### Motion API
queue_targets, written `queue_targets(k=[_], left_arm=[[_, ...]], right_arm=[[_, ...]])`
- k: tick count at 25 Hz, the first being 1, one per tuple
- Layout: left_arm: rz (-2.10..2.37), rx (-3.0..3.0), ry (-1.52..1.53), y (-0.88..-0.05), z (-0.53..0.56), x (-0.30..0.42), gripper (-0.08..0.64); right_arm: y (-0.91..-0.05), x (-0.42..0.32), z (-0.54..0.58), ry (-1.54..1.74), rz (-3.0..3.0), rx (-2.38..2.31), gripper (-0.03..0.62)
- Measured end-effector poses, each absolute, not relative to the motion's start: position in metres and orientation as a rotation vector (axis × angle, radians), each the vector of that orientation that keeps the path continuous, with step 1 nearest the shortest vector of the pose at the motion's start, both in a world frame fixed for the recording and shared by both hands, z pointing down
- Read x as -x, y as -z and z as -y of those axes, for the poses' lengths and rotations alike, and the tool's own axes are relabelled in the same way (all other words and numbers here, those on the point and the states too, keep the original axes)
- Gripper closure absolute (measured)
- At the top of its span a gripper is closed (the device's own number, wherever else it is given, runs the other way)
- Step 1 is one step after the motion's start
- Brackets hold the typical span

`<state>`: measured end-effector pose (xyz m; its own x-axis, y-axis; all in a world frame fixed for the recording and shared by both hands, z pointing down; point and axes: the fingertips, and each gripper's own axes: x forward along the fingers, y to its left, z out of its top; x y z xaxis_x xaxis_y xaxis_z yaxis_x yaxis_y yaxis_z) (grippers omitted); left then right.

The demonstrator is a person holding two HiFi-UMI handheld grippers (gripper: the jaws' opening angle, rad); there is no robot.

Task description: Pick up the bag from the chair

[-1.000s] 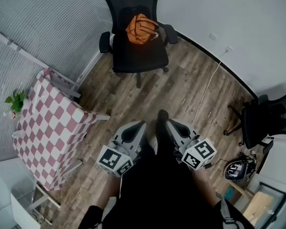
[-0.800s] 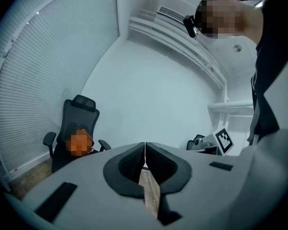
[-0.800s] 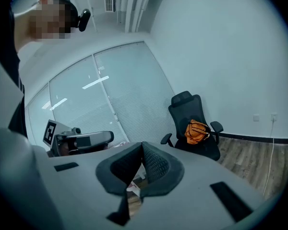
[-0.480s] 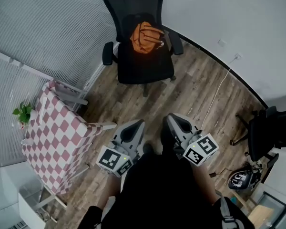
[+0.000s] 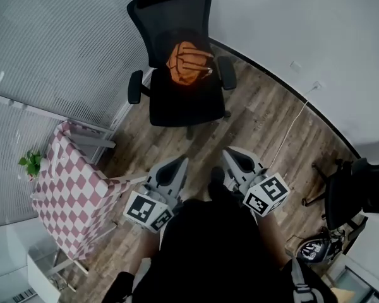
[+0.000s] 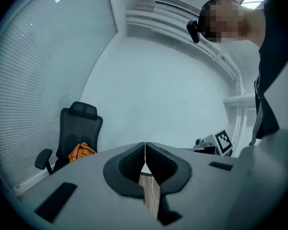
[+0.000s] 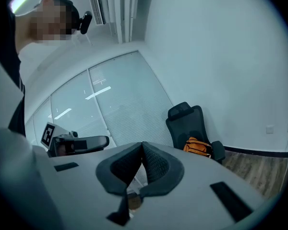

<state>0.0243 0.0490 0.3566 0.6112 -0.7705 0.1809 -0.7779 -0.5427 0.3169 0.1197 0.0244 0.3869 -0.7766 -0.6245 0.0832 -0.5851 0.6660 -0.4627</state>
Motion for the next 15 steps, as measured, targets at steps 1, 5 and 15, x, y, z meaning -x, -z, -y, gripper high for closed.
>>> queue_targets(k=[1,5,15], left_arm=[[1.251,-2.472,-0.047,-0.358,-0.043,-0.029,0.526],[1.261,-2.467,-0.084,-0.361,-0.025,-0.047,0.526],[1.269,-2.45,-0.115,-0.375,0.025,-0.041,0.528]], right_arm=[[-0.385,-0.125,-0.018,0.751,-2.779,0.982,0.572],[-0.377,-0.139,0.005,0.816,-2.717,0.842,0.572],[-0.394,-0.117,0.042,0.669,-2.946,0.858,0.572]])
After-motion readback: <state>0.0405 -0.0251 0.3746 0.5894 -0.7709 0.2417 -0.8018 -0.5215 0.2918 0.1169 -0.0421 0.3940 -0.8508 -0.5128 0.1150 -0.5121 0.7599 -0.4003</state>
